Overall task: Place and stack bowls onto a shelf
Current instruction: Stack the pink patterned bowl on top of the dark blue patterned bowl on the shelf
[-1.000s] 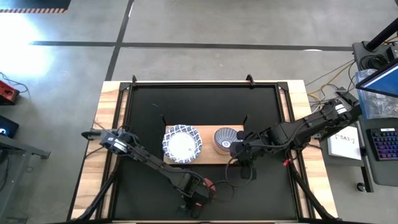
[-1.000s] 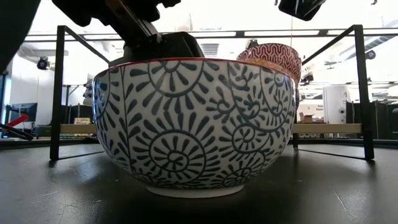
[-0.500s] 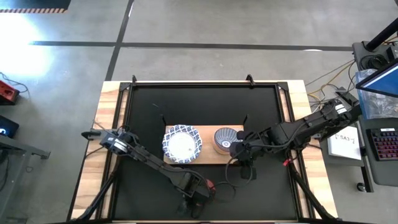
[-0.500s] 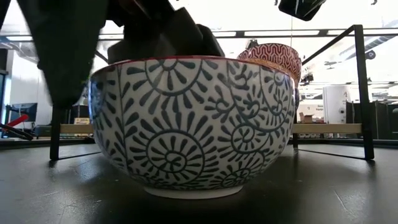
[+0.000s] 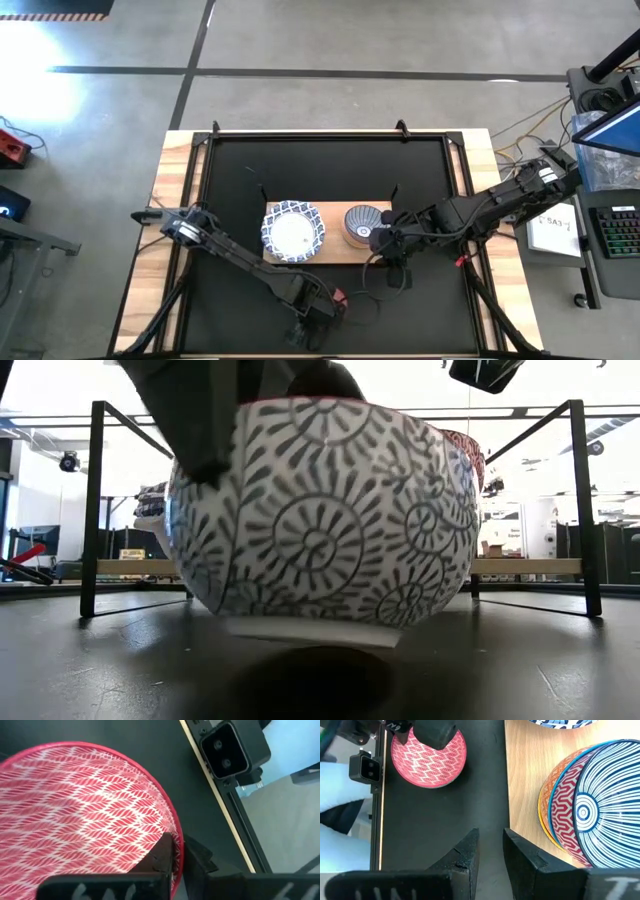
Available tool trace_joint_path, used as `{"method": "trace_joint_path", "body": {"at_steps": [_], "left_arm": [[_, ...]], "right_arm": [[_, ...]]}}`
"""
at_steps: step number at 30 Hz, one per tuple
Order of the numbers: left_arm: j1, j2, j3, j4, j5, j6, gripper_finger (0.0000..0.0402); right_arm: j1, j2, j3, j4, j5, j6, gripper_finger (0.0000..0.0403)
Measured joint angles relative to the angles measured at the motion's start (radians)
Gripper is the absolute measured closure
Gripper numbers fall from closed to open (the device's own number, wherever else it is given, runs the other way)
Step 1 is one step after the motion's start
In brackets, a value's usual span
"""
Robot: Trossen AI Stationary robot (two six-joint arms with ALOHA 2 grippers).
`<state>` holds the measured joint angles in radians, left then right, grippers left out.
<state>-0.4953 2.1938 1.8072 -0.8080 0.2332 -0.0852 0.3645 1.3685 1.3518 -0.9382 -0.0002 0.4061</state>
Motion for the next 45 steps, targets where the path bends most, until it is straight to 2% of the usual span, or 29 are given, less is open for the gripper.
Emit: {"method": "trace_joint_path", "body": {"at_steps": [7, 12, 15, 19, 25, 32, 45], "left_arm": [[0.003, 0.003, 0.090, -0.057, -0.079, 0.010, 0.0400], [0.005, 0.003, 0.203, -0.189, -0.143, 0.023, 0.0401], [0.005, 0.003, 0.271, -0.279, -0.173, 0.023, 0.0401], [0.005, 0.003, 0.350, -0.291, -0.176, 0.043, 0.0401], [0.011, 0.002, 0.438, -0.287, -0.180, 0.143, 0.0401], [0.037, 0.001, 0.468, -0.224, -0.182, 0.234, 0.0402], [0.091, 0.001, 0.468, -0.161, -0.156, 0.340, 0.0401]], "right_arm": [[-0.003, 0.000, 0.000, -0.006, -0.037, 0.048, 0.0327], [-0.001, 0.000, 0.000, -0.008, -0.107, 0.015, 0.0317], [0.004, 0.000, 0.000, -0.008, -0.137, -0.033, 0.0309], [0.016, 0.000, 0.000, 0.015, -0.139, -0.129, 0.0296], [0.076, 0.000, 0.000, 0.107, -0.139, -0.390, 0.0287], [0.140, 0.000, 0.000, 0.130, -0.131, -0.608, 0.0289], [0.150, -0.002, -0.001, 0.155, -0.146, -0.717, 0.0291]]}}
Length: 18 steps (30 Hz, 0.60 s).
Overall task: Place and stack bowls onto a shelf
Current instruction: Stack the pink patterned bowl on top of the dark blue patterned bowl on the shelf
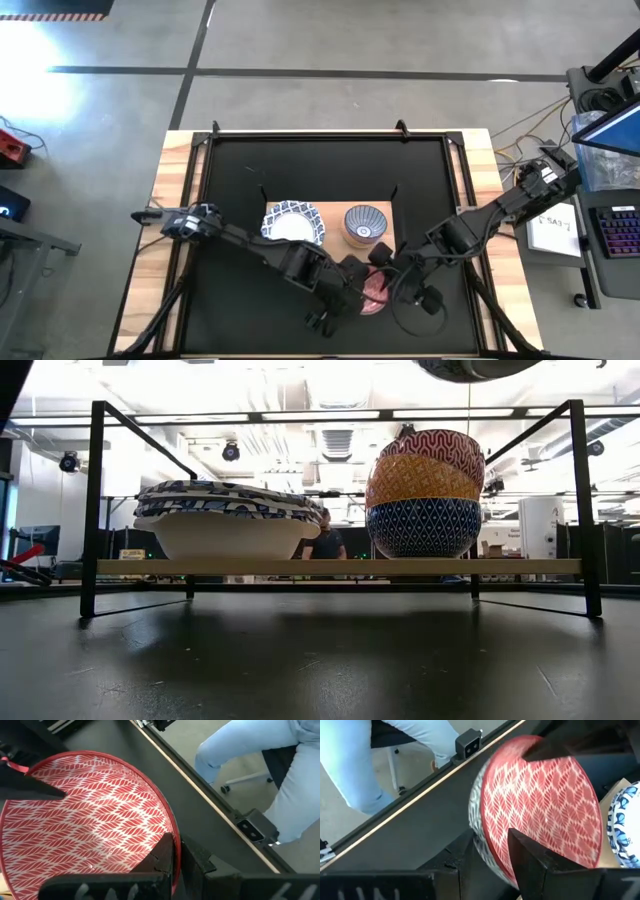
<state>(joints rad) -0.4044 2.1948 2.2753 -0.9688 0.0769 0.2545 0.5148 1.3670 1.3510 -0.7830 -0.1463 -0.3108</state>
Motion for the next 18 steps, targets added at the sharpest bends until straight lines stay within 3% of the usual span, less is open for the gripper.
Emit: {"method": "trace_joint_path", "body": {"at_steps": [10, 18], "left_arm": [[0.018, 0.000, 0.000, 0.018, 0.018, 0.071, 0.0401], [0.020, 0.000, 0.000, 0.023, 0.021, 0.106, 0.0396]], "right_arm": [[0.007, 0.000, 0.000, 0.006, -0.041, -0.033, 0.0319], [0.008, 0.000, 0.002, 0.008, -0.057, -0.003, 0.0365]]}}
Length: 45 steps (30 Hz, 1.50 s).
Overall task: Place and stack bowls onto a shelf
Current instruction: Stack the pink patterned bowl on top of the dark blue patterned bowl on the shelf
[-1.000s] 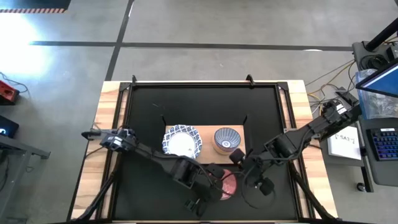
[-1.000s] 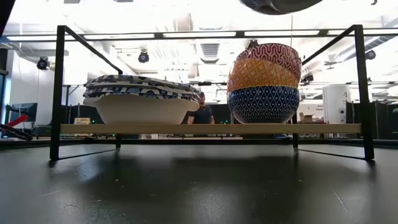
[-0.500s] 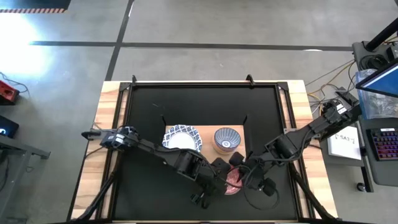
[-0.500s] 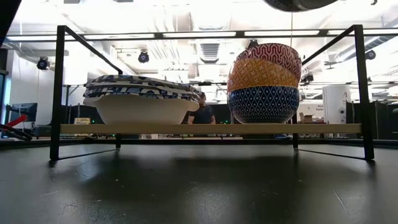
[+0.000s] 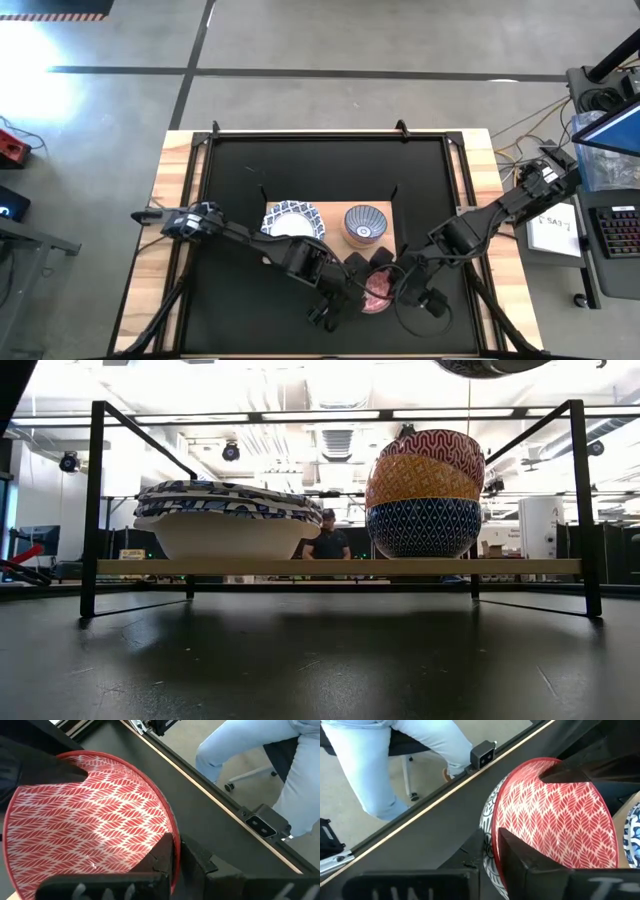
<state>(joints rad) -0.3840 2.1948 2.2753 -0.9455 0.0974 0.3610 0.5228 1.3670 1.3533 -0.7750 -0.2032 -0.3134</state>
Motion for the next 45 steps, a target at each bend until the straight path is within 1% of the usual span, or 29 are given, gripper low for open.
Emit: {"method": "trace_joint_path", "body": {"at_steps": [4, 10, 17, 21, 23, 28, 30, 38, 45], "left_arm": [[0.000, 0.000, 0.000, 0.008, -0.003, 0.012, 0.0372], [0.001, 0.000, -0.001, 0.018, -0.004, 0.040, 0.0343], [0.009, 0.000, -0.001, 0.021, -0.026, 0.042, 0.0313], [0.022, 0.000, -0.001, 0.020, -0.026, 0.073, 0.0295], [0.030, 0.000, -0.001, 0.020, -0.029, 0.098, 0.0288], [0.050, 0.000, 0.022, -0.011, -0.034, 0.152, 0.0282], [0.057, -0.002, 0.026, -0.011, -0.058, 0.175, 0.0282], [0.081, -0.005, 0.053, -0.024, -0.127, 0.236, 0.0281], [0.109, -0.007, 0.055, -0.043, -0.145, 0.260, 0.0281]], "right_arm": [[-0.001, -0.001, 0.000, 0.003, -0.036, 0.005, 0.0386], [-0.001, -0.001, 0.001, 0.000, -0.043, 0.006, 0.0392], [-0.002, -0.001, 0.001, -0.010, -0.029, 0.011, 0.0394], [-0.004, -0.001, 0.001, -0.030, -0.015, 0.013, 0.0394], [-0.005, -0.001, 0.001, -0.047, 0.008, 0.006, 0.0394], [-0.010, -0.003, 0.001, -0.080, 0.055, -0.030, 0.0395], [-0.015, -0.015, 0.001, -0.097, 0.084, -0.048, 0.0395], [-0.089, -0.054, 0.000, -0.116, 0.079, -0.090, 0.0395], [-0.155, -0.065, 0.000, -0.178, 0.088, -0.106, 0.0395]]}}
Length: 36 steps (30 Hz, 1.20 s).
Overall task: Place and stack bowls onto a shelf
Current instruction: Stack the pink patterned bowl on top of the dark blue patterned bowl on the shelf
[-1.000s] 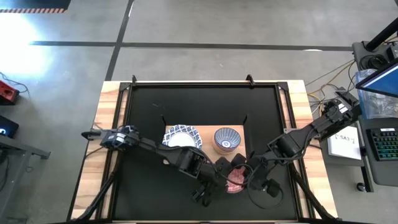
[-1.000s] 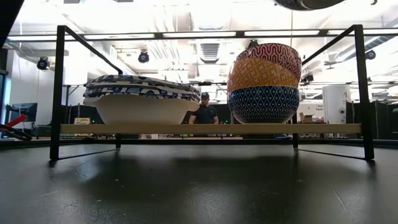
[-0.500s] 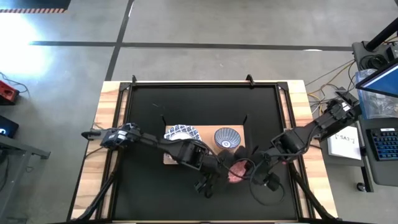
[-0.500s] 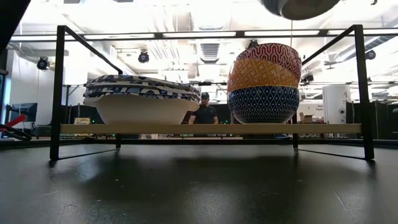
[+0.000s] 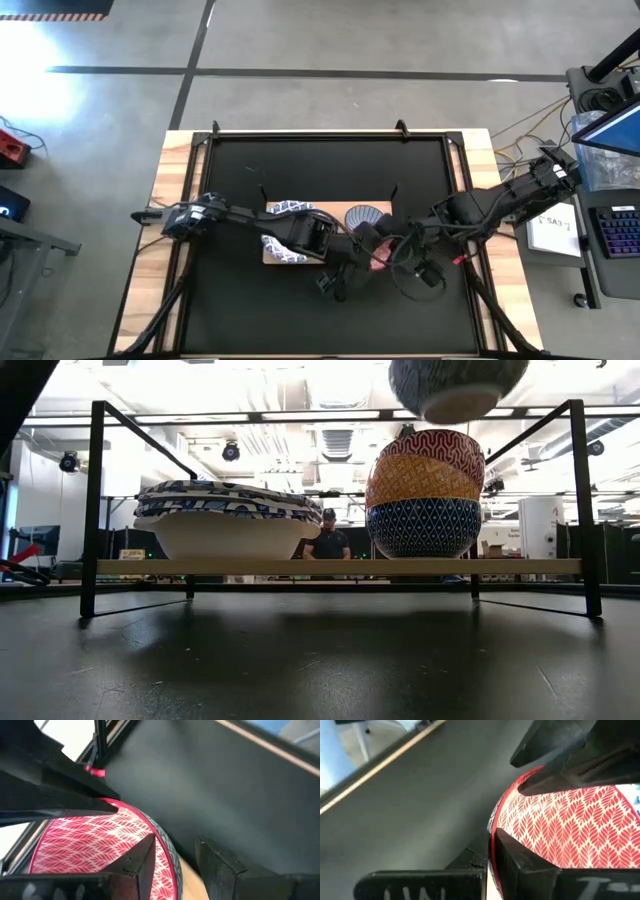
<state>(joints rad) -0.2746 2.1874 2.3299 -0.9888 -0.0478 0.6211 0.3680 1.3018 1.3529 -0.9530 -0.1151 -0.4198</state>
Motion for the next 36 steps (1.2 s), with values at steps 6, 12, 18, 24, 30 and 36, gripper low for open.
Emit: {"method": "trace_joint_path", "body": {"at_steps": [6, 12, 18, 24, 30, 36], "left_arm": [[0.018, -0.016, 0.000, -0.016, -0.049, 0.018, 0.0281], [0.029, -0.037, 0.006, -0.018, -0.070, 0.059, 0.0281], [0.027, -0.036, 0.005, -0.047, -0.071, 0.035, 0.0281], [0.026, -0.035, 0.003, -0.081, -0.072, -0.010, 0.0281], [0.027, -0.034, 0.002, -0.114, -0.076, -0.033, 0.0281], [0.027, -0.036, 0.002, -0.154, -0.078, -0.081, 0.0281]], "right_arm": [[-0.050, -0.004, 0.000, -0.067, 0.019, -0.012, 0.0395], [-0.083, -0.003, -0.005, -0.070, 0.005, -0.043, 0.0395], [-0.099, -0.002, -0.004, -0.068, 0.030, -0.076, 0.0395], [-0.145, -0.003, -0.004, -0.068, 0.082, -0.097, 0.0395], [-0.205, -0.004, -0.019, -0.066, 0.082, -0.110, 0.0395], [-0.256, 0.011, -0.036, -0.058, 0.082, -0.093, 0.0394]]}}
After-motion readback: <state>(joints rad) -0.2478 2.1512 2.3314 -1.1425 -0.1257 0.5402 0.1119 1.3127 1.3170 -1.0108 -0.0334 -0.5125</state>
